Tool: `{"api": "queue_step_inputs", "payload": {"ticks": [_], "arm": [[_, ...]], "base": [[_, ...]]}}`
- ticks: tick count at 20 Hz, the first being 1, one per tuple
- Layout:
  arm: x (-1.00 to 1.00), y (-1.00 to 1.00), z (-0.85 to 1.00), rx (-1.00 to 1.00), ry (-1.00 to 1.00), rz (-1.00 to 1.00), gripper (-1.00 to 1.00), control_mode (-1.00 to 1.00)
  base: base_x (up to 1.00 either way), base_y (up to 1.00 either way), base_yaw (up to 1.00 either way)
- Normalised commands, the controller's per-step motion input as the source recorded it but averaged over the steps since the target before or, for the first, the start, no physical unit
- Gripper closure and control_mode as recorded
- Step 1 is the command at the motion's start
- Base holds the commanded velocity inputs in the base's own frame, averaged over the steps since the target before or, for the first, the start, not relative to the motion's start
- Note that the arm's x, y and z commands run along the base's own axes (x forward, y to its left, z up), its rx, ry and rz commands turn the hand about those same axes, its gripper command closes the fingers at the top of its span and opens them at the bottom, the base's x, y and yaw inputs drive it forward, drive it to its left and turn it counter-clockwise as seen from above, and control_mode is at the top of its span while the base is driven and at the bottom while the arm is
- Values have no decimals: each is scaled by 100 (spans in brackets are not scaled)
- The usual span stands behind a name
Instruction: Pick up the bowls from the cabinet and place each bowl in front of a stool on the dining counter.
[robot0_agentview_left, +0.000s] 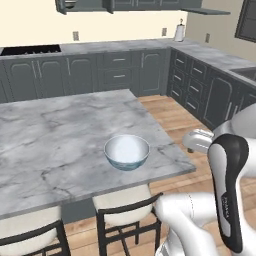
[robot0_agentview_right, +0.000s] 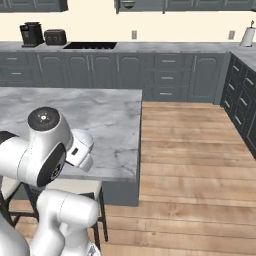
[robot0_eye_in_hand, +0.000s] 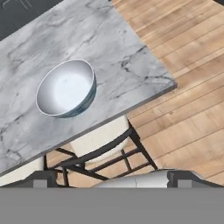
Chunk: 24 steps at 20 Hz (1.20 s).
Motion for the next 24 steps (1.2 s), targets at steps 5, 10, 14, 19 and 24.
{"api": "queue_step_inputs", "payload": {"ticks": [5, 10, 14, 19, 24], "arm": [[0, 0, 0, 0, 0, 0, -100, 100], [0, 0, 0, 0, 0, 0, -100, 100], [0, 0, 0, 0, 0, 0, -100, 100], [0, 0, 0, 0, 0, 0, -100, 100], [0, 0, 0, 0, 0, 0, -100, 100]], "base": [[0, -92, -4], [9, -100, -8], [75, -100, 0], [100, -100, 0], [36, -100, -1]]}}
